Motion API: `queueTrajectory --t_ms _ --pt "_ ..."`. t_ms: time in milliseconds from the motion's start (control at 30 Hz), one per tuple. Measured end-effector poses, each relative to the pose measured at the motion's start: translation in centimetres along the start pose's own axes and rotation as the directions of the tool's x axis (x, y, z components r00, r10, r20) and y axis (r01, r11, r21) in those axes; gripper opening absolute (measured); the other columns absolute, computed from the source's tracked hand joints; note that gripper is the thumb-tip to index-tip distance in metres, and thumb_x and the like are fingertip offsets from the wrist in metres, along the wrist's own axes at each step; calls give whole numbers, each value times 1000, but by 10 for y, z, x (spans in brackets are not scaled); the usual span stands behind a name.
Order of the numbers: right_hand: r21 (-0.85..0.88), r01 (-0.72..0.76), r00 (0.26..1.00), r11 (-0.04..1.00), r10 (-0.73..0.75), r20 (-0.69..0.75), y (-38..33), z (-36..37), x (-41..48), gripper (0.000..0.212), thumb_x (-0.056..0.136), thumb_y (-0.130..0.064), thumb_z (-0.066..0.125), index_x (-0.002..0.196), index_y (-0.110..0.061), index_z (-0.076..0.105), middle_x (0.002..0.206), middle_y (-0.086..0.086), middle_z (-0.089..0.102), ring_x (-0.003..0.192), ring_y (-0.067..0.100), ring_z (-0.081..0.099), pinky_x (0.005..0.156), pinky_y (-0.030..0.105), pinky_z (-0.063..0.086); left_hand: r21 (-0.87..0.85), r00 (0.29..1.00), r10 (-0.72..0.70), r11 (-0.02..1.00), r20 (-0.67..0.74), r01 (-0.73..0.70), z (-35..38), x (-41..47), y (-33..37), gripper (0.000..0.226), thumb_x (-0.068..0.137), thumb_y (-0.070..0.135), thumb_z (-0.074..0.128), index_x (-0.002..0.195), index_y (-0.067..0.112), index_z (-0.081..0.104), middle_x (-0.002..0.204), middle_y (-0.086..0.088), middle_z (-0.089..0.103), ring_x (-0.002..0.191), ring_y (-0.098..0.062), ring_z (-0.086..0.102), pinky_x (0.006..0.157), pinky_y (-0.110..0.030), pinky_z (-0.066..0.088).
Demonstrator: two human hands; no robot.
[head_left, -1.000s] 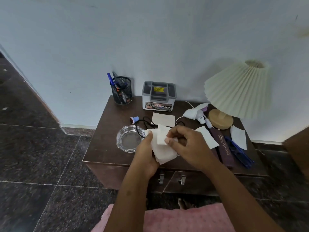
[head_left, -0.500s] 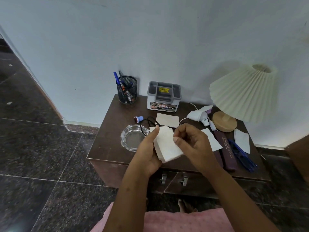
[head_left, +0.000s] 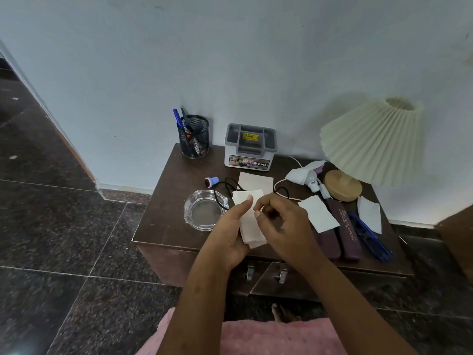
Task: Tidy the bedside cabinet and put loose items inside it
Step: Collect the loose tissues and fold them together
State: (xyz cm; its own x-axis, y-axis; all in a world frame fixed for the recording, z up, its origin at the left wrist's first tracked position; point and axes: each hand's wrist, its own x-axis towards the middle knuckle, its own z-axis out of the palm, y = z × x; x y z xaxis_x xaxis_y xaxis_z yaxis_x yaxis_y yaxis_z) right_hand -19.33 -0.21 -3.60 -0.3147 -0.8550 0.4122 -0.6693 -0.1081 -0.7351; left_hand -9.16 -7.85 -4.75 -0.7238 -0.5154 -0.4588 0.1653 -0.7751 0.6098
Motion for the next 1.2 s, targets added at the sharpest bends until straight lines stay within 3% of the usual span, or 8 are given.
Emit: queueTrajectory --t_ms 167,300,467,533,667,867,1067,1200 --pt "8 8 999 1000 -8 34 2 4 -2 19 86 -15 59 87 -34 57 73 -13 58 72 4 58 62 6 41 28 1000 5 1000 -13 -5 2 -1 2 24 92 29 53 89 10 67 72 -5 72 63 -17 70 52 -27 55" --pt "51 -11 1000 999 10 5 0 1 -1 18 86 -17 58 89 -35 58 81 -18 62 78 0 60 64 5 43 16 992 29 1000 -120 -27 3 -1 4 25 93 22 54 114 8 58 81 -8 70 73 -22 67 58 -34 56" --pt "-18 -220 962 975 214 -167 29 -26 10 12 86 -15 61 86 -26 62 82 -16 63 80 -2 59 64 3 41 -16 981 40 999 -187 -44 1 3 1 32 95 14 49 126 6 51 87 -10 71 76 -23 68 67 -42 54" --pt "-214 -385 919 898 352 -177 54 -41 6 12 86 -16 62 95 -24 63 93 -11 63 93 4 58 73 8 41 -22 980 41 999 -195 -46 0 4 0 32 95 12 48 127 6 51 84 -9 72 74 -21 68 66 -41 54" --pt "-563 -532 805 633 583 -105 91 -57 -6 43 81 -26 70 121 -20 57 130 4 53 121 22 47 95 35 43 -27 976 38 999 -214 -44 1 6 -1 29 96 11 47 124 7 52 80 -8 72 72 -22 68 63 -40 53" --pt "-719 -464 835 518 527 -160 97 -45 -4 54 79 -24 72 129 -20 50 132 7 51 121 25 48 94 34 44 -22 969 21 999 -246 -27 3 6 -2 30 96 11 47 125 9 50 88 -10 70 72 -22 68 63 -41 53" --pt "-553 -505 854 663 475 -210 86 -39 1 29 89 -5 53 115 -14 59 112 11 62 100 26 58 83 39 49 -16 967 28 999 -252 -33 -2 5 -1 32 97 11 46 128 7 49 92 -11 70 75 -23 69 65 -41 54" --pt "-332 -430 897 840 356 -262 55 -40 13 24 88 -7 55 109 -12 64 106 4 66 90 10 56 71 21 42 -39 965 21 999 -260 -32 0 5 -1 31 97 15 46 127 7 50 94 -11 70 73 -23 69 63 -41 54"
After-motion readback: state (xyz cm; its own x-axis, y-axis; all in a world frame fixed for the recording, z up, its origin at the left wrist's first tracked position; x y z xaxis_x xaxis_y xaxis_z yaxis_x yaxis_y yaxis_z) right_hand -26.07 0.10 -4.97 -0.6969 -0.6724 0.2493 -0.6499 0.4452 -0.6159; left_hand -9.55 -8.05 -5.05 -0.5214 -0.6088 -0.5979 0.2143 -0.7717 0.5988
